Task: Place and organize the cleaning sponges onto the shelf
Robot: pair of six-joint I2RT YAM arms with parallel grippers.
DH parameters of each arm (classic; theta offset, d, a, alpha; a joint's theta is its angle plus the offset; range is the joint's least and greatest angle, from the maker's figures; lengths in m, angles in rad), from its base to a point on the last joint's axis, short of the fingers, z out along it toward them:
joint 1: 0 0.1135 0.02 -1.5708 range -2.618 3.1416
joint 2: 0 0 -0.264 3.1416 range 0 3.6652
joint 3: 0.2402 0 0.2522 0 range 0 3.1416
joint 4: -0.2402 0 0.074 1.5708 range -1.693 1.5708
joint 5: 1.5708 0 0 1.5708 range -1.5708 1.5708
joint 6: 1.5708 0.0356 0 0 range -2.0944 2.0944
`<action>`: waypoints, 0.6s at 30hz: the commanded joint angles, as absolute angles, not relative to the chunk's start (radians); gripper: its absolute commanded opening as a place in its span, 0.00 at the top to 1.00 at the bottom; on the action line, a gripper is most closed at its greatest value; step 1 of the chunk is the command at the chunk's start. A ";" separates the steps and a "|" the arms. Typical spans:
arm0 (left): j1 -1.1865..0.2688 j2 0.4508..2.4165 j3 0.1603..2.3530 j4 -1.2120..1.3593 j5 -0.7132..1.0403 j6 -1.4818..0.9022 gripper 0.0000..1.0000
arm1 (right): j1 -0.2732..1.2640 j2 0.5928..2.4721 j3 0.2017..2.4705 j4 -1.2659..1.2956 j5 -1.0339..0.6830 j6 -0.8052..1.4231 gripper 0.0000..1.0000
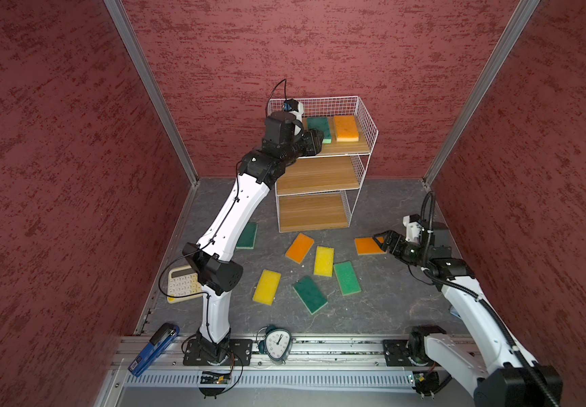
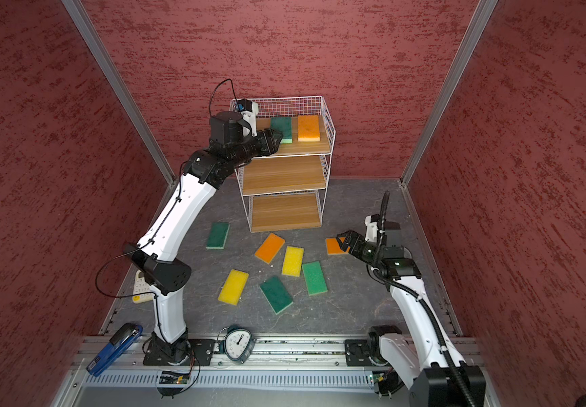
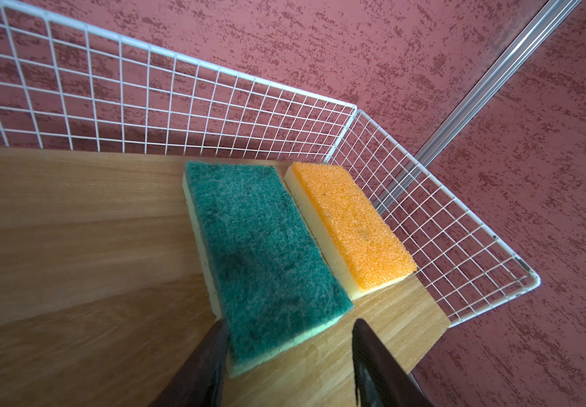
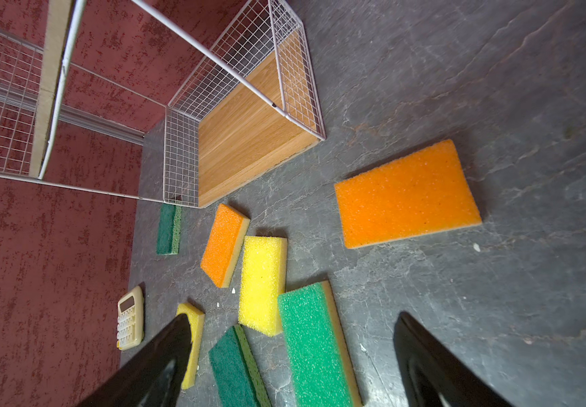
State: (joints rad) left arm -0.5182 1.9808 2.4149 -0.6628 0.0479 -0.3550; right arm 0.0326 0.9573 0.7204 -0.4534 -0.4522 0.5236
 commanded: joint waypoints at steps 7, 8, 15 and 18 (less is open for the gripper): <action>-0.526 1.984 2.372 -0.785 0.057 -0.382 0.43 | 0.030 0.940 0.735 -0.456 -0.450 0.515 0.09; -0.526 1.978 2.372 -0.785 0.055 -0.381 0.43 | 0.031 0.940 0.737 -0.456 -0.450 0.514 0.09; -0.534 1.906 2.362 -0.812 0.030 -0.357 0.40 | 0.031 0.943 0.760 -0.462 -0.440 0.517 0.09; -0.549 1.837 2.321 -0.819 -0.004 -0.336 0.39 | 0.031 0.945 0.774 -0.467 -0.436 0.517 0.09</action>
